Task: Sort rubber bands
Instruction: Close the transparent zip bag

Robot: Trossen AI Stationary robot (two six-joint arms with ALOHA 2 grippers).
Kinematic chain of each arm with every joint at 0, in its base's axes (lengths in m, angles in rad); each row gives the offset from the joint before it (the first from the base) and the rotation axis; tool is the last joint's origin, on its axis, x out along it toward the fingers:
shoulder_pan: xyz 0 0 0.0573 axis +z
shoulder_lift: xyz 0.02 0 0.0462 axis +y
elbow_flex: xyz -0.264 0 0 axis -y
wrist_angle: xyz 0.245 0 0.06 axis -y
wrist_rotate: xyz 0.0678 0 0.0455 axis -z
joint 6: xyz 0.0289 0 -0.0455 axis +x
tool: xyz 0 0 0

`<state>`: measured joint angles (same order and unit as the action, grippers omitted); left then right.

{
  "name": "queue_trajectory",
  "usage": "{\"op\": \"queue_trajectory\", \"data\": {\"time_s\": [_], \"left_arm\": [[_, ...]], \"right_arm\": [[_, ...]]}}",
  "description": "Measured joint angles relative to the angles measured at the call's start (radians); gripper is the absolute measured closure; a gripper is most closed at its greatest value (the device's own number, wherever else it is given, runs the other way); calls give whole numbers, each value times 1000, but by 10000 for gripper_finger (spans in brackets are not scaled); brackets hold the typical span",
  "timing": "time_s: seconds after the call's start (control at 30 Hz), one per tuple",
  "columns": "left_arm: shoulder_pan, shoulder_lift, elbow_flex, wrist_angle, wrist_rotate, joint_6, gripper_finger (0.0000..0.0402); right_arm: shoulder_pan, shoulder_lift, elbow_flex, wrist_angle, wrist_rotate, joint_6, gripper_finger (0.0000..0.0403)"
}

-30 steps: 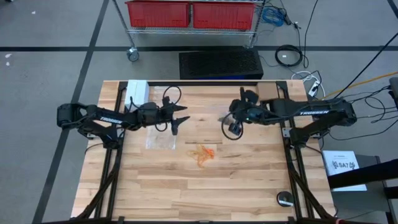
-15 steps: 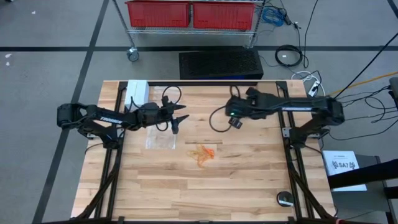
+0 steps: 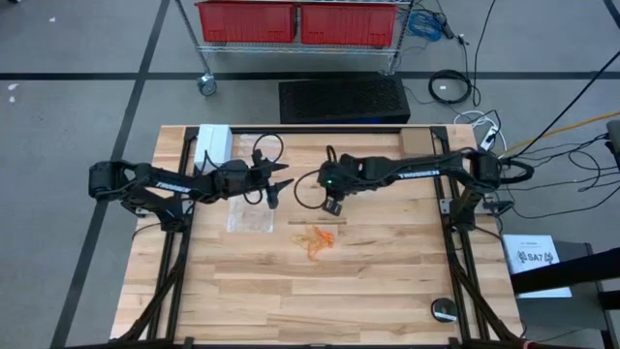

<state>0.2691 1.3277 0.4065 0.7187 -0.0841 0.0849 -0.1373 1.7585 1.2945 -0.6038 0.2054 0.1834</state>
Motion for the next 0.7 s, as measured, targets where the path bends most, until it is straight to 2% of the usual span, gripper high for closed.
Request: {"op": "queue_trajectory", "data": {"time_s": [0.27, 0.4, 0.47, 0.53, 0.7], "left_arm": [[0, 0, 0, -3, 0, 0, 166], [0, 0, 0, -3, 0, 0, 166], [0, 0, 0, -5, 0, 0, 166], [0, 0, 0, -7, 0, 0, 166], [0, 0, 0, -26, 0, 1, 166]], "right_arm": [[-1, 0, 0, 115, -31, -47, 218], [-14, 0, 0, 90, -9, -106, 184], [-41, 4, 0, 62, 31, -143, 187], [-77, 19, 0, 52, 67, -178, 206], [-181, 75, 0, 48, 72, -260, 311]]}}
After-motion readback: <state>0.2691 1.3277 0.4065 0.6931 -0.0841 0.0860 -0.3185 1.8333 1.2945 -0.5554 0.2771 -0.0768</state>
